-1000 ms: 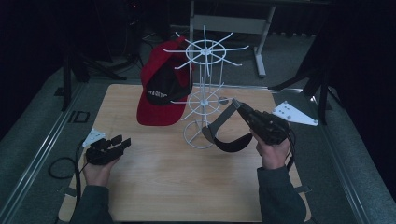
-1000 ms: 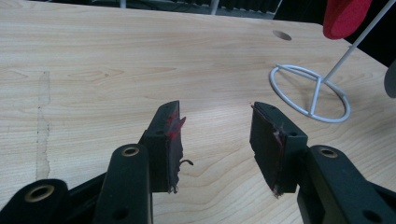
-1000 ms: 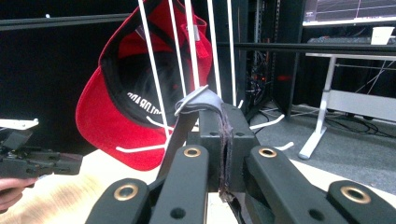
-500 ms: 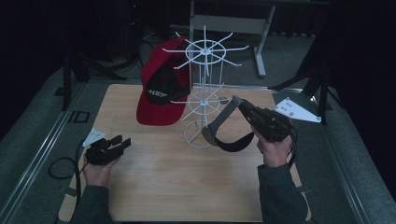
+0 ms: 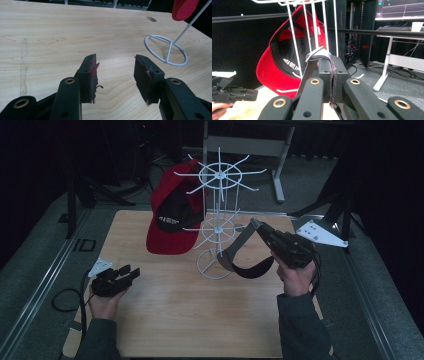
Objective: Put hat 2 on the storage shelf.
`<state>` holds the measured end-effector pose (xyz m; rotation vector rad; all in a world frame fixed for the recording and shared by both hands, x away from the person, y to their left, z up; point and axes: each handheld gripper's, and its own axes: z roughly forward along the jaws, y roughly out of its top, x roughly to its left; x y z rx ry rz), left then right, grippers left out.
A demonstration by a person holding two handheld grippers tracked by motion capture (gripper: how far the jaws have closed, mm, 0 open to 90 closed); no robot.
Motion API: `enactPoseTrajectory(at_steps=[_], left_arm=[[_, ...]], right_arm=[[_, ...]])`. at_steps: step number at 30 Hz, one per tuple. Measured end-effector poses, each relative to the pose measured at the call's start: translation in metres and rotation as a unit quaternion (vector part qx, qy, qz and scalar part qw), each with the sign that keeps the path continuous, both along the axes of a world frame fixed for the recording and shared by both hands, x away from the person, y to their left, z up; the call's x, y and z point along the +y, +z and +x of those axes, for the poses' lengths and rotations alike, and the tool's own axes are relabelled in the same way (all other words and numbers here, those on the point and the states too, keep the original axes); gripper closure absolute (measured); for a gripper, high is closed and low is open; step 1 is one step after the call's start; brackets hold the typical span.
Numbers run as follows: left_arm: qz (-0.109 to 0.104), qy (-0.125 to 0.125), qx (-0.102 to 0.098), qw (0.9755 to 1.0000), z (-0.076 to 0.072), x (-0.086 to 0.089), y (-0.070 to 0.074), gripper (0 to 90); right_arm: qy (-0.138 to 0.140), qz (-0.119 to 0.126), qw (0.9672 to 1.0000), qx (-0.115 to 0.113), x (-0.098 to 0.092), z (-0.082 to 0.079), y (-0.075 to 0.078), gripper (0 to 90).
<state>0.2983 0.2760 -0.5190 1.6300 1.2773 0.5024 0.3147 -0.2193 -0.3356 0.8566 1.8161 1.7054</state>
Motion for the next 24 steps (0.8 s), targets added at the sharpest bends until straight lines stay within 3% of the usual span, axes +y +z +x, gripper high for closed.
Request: enactPoseTrajectory(at_steps=[24], left_arm=[[0.0,0.0,0.002,1.0,0.0,0.0,0.0,54.0]], right_arm=[[0.008,0.012,0.9998,-0.012,0.001,0.0,0.021,88.5]])
